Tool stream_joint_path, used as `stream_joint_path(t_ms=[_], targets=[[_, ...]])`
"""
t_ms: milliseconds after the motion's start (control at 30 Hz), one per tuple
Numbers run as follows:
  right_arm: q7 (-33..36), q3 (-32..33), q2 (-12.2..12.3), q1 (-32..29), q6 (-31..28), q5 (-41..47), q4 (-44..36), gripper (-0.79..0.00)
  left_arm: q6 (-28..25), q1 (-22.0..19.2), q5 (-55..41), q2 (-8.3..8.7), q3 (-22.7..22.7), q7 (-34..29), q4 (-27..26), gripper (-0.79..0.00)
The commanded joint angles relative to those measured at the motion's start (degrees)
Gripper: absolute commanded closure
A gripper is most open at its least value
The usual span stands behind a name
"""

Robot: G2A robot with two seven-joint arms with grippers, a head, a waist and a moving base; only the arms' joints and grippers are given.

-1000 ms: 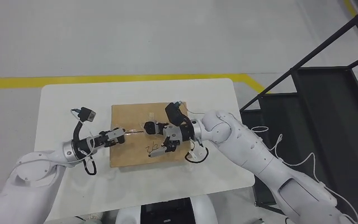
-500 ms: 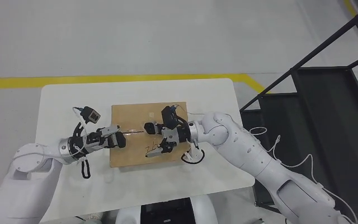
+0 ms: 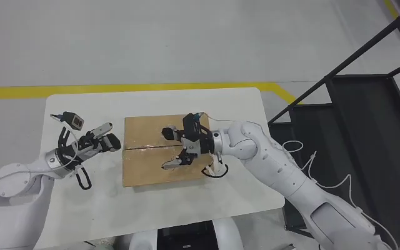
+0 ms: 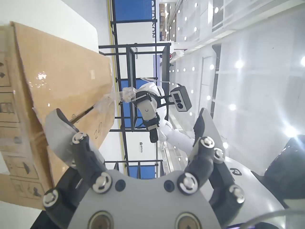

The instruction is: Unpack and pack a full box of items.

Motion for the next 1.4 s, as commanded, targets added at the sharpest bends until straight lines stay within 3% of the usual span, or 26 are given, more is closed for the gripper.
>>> stream_joint_path(t_ms=[0, 333, 667, 933, 1100, 1367], targets=[[0.7, -1.2, -0.2, -0.5, 0.5, -1.3, -0.7, -0.785, 0.0, 1.3, 0.0, 0.13, -1.6, 0.5, -0.5, -0.785], [1.3, -5.7, -2.1, 2.3, 2.0, -6.6, -1.2, -0.785, 0.0, 4.8, -0.1, 0.23, -3.6, 0.4, -2.5, -0.785], [-5.3, -6.0, -3.9, 6.6, 3.5, -15.9, -2.9, -0.785, -0.7, 4.8, -1.2, 0.0, -2.8, 0.4, -1.4, -0.785], [-8.3, -7.1, -5.2, 8.2, 3.5, -16.9, -1.8, -0.785, -0.8, 3.9, -1.6, -0.18, -1.8, 0.1, -0.1, -0.785], [-7.0, -4.9, -4.6, 7.9, 1.5, -15.6, 0.2, -0.785, -0.3, 3.5, -1.0, -0.14, -1.7, -0.8, 0.1, -0.785], [2.5, 1.9, -1.5, 4.0, -1.5, -9.6, -0.5, -0.785, 3.0, 3.9, 0.1, 0.32, -2.3, -5.5, -1.6, -0.785]])
